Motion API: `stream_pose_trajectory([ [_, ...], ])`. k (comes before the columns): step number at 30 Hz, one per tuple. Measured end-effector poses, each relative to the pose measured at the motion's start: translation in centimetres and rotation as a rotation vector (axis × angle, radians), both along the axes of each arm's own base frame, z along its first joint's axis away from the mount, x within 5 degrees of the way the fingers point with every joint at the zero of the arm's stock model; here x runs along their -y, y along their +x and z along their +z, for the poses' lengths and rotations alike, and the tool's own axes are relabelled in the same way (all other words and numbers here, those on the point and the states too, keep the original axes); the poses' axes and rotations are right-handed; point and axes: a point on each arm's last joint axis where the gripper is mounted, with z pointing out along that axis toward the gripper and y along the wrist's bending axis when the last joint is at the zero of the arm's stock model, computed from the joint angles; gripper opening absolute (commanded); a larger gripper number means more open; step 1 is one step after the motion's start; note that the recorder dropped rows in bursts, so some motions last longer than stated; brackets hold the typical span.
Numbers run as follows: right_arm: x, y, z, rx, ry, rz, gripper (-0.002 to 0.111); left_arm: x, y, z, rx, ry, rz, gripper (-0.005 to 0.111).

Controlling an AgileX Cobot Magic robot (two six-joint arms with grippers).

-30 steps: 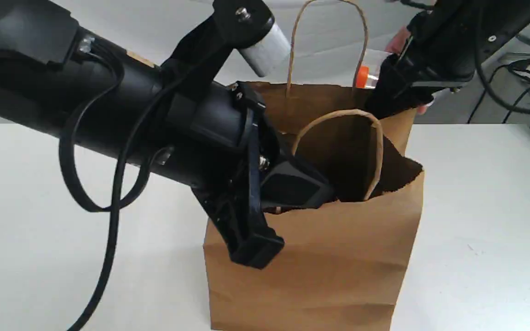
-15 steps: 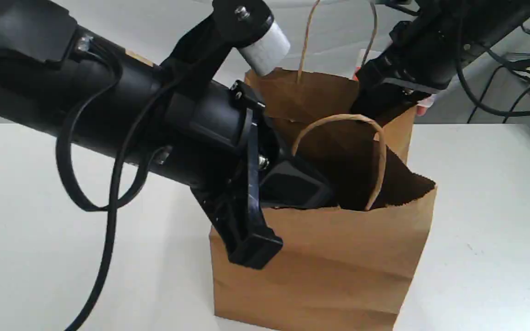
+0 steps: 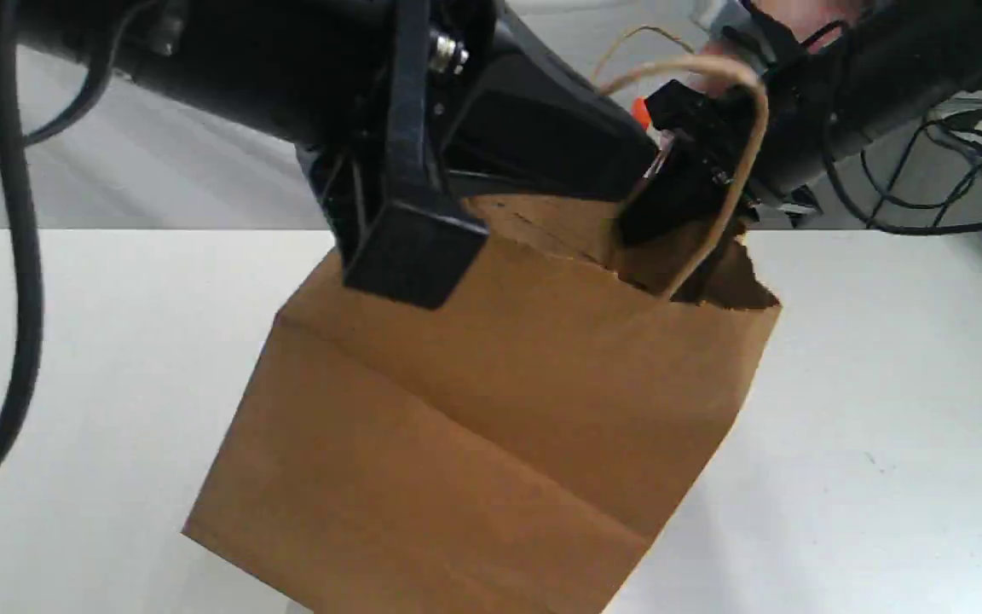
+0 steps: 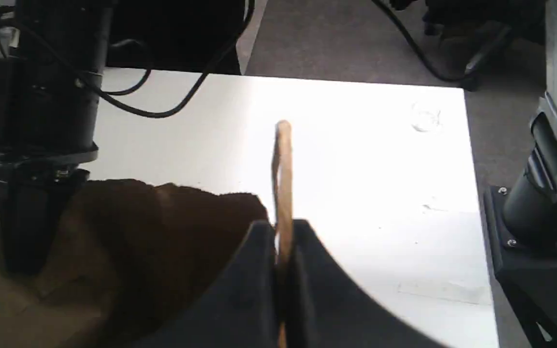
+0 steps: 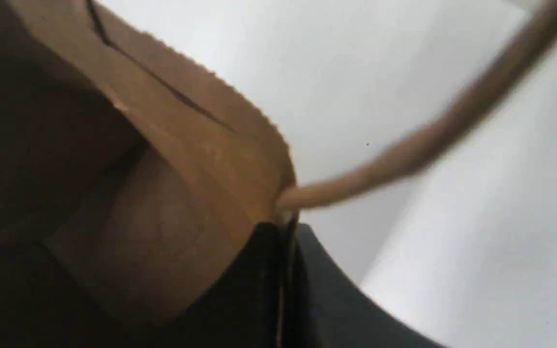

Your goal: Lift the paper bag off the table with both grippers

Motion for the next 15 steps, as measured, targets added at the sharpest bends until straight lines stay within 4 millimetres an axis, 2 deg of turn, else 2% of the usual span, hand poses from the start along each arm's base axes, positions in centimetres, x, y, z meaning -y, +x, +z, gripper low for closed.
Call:
stream_pose_trajectory([
  [5, -0.4, 0.4, -0.6, -0.034, 0.067, -0.018, 0.000, 0.0, 0.3, 0.2, 0.021, -0.009, 0.028, 0.000],
  [15, -0.5, 0.7, -1.1, -0.053, 0.078, -0.024, 0.000, -0.1, 0.6, 0.6, 0.049, -0.037, 0.067, 0.000],
])
